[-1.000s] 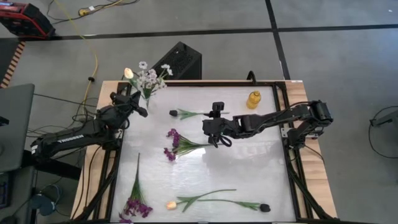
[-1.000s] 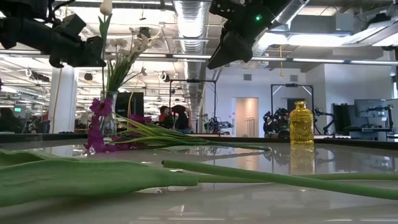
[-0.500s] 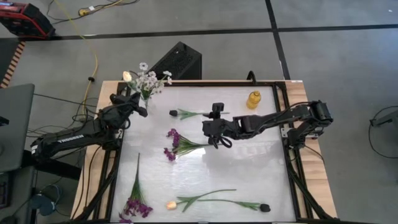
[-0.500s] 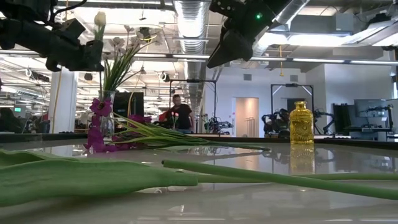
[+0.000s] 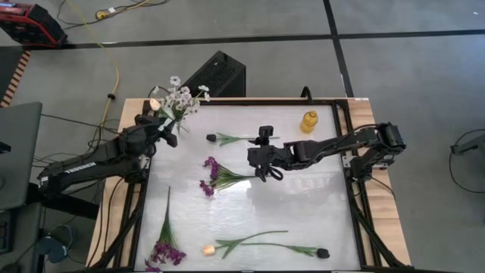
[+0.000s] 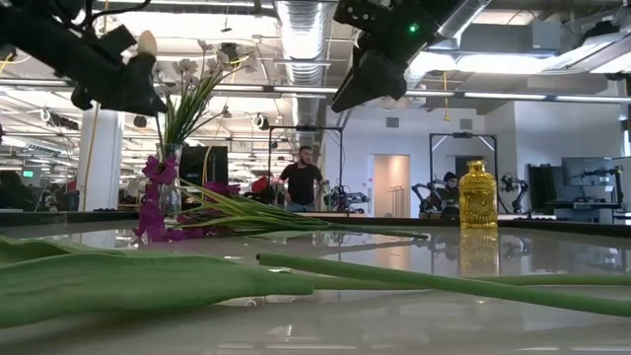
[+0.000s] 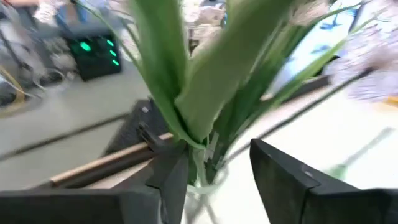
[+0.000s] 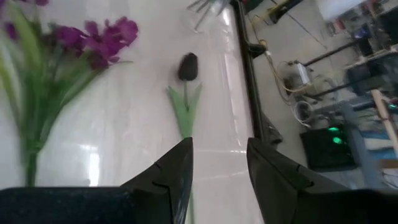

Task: Sort flowers into vase by color
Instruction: Put the top white flower into the transparent vase, then put the white tulip into the transparent vase

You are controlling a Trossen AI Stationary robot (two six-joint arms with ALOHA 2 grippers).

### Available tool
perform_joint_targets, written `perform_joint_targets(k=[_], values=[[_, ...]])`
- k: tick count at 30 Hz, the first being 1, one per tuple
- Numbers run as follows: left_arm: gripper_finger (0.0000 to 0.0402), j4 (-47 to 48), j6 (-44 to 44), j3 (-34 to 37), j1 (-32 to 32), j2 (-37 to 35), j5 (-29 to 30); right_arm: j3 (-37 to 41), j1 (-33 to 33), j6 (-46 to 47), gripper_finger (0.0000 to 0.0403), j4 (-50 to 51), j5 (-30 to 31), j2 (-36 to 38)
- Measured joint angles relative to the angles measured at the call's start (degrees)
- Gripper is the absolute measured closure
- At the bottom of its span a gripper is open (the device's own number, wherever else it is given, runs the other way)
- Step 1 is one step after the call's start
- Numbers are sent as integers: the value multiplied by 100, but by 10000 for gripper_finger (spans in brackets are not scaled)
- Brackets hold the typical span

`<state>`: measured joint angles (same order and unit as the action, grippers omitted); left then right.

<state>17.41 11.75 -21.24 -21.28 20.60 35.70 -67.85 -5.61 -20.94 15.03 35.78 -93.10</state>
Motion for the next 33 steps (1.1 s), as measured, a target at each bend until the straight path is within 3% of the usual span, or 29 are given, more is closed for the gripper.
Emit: perform_joint_targets(k=[6,11,14,22,28,33], values=[[210,1090,709,-699,0,64,-1034,-225,-1,487,228,468,-1499,2],[199,1998,1320,-1051,2,296,-2530,-442,-154,880,228,921,-2746,4],[198,2256,1462,-1069,2,433,-3465,-442,-396,806,228,1023,-3013,4],[198,2682,1505,-1049,176,747,-5209,-448,-1210,910,228,1056,-3311,4],[198,2639,1571,-1042,960,752,-5324,-453,-1677,1849,228,824,-3360,-301],[198,2334,1728,-1038,1847,755,-5018,-457,-1908,1909,228,620,-3440,-842]])
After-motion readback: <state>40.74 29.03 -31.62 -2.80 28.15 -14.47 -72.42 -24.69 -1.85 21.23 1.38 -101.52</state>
